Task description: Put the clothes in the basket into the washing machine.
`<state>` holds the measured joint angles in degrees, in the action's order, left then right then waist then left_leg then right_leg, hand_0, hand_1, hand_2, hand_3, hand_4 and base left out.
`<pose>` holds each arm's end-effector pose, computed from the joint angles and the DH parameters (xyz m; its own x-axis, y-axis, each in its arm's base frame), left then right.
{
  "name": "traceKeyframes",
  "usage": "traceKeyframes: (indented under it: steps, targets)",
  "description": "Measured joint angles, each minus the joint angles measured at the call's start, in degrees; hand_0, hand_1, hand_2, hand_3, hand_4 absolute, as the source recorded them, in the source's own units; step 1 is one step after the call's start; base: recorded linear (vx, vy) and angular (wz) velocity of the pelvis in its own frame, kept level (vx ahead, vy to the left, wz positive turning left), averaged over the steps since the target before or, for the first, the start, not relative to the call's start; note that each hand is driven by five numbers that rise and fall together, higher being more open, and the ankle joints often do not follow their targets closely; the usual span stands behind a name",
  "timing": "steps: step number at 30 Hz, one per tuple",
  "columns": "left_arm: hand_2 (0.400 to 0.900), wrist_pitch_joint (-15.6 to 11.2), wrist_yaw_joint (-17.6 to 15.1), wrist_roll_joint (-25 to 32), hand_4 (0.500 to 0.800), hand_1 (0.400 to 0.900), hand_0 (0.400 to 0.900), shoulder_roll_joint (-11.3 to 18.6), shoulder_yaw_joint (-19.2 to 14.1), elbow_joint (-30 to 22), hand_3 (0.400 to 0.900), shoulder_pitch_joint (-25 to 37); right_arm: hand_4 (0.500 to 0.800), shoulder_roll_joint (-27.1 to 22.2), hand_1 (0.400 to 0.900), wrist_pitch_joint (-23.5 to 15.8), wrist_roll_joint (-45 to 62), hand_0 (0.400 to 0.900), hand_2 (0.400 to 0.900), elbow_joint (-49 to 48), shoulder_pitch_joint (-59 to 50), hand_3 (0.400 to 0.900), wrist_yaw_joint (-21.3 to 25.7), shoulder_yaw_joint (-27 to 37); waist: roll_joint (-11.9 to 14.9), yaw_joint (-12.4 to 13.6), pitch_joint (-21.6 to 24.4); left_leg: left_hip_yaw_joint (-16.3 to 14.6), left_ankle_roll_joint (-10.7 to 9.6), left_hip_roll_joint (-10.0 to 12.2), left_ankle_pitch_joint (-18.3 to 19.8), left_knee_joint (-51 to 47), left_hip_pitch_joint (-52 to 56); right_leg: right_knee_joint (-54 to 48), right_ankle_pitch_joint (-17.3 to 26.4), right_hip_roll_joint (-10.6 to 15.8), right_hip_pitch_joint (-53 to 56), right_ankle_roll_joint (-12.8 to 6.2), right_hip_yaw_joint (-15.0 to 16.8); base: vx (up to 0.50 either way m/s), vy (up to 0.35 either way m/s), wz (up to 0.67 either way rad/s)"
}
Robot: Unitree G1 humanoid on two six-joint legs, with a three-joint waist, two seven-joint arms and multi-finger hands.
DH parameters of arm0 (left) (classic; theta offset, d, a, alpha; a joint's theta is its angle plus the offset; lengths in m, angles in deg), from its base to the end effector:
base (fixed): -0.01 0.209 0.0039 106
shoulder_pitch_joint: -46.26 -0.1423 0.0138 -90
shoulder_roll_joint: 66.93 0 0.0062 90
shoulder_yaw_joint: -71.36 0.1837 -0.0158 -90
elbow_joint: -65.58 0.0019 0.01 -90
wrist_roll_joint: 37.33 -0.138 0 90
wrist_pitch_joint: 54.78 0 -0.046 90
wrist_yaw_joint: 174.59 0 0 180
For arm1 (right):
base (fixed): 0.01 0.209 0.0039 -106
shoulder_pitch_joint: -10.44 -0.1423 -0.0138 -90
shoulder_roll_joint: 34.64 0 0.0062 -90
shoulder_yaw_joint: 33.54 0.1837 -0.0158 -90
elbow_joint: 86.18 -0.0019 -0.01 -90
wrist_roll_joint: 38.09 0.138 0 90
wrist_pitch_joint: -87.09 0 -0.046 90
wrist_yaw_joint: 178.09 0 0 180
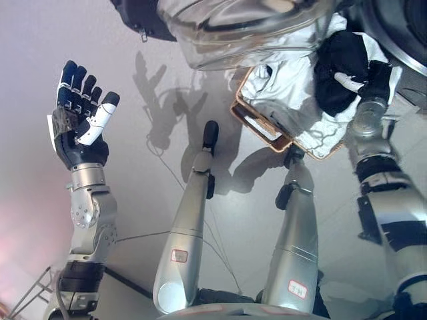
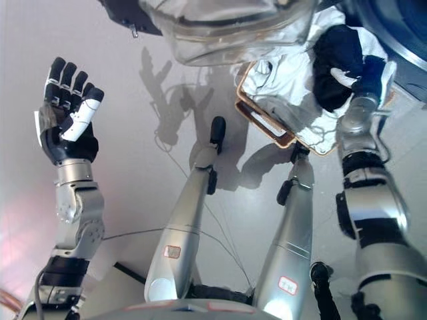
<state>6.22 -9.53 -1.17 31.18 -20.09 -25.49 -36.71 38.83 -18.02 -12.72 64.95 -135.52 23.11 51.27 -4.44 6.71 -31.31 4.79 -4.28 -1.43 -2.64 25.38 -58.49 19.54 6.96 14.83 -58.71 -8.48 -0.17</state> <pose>0.2180 0.2279 0.1124 0.7840 0.3353 0.5225 -0.1591 0.9220 -0.3530 0.3457 -0.2628 0.1758 0.8064 -0.5358 0.2501 0.5478 0.8362 0.0255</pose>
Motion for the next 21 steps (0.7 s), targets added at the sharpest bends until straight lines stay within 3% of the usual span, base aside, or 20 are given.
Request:
traceKeyframes:
  steps: [7, 11, 17, 21]
  targets:
    - [0.9, -0.1, -0.99, 2.25, 0.8, 0.9, 0.9, -2.83, 0.53, 4.82, 0.9, 2.6, 0.5, 9.53, 0.4, -7.43, 31.79, 0.4, 0.4, -8.07, 8.3, 0.4, -8.13, 10.21, -0.29, -1.11, -0.1, -0.63, -0.24, 0.52, -0.01, -2.93, 5.87, -3.15, 0.76, -0.49, 5.65, 0.24, 0.02, 0.01, -0.013, 0.01]
    - [0.9, -0.11, -1.71, 2.52, 0.8, 0.9, 0.9, -4.21, 0.55, 6.28, 0.9, 3.17, 0.5, 12.73, 0.4, -12.22, 43.08, 0.4, 0.4, -11.91, 8.33, 0.4, -10.5, 12.41, -0.49, -1.53, -0.14, -0.58, -0.28, 0.54, 0.04, -3.81, 8.51, -3.66, 0.59, -0.49, 8.12, 0.22, -0.04, 0.02, -0.021, 0.07]
    - [0.9, -0.14, -3.36, 2.44, 0.8, 0.9, 0.9, -4.35, 0.55, 6.29, 0.9, 3.27, 0.5, 12.97, 0.4, -16.14, 49.51, 0.4, 0.4, -12.41, 2.34, 0.4, -11.57, 16.15, -0.61, -1.3, -0.18, -0.5, -0.13, 0.43, -0.28, -4.31, 9.23, -4.02, 0.41, -0.26, 9.01, 0.22, -0.41, 0.02, -0.012, 0.05]
    - [0.9, -0.19, -3.3, 2.44, 0.8, 0.9, 0.9, -4.48, 0.56, 6.24, 0.9, 3.06, 0.5, 10.05, 0.4, -17.27, 52.59, 0.4, 0.4, -8.14, -4.01, 0.4, -10.26, 18.75, -1.18, 0.02, -0.37, -0.46, -0.14, 0.3, -0.88, -5.77, 10.35, -5.14, 0.65, 0.02, 10.07, 0.17, -0.71, 0.02, 0.006, 0.0]
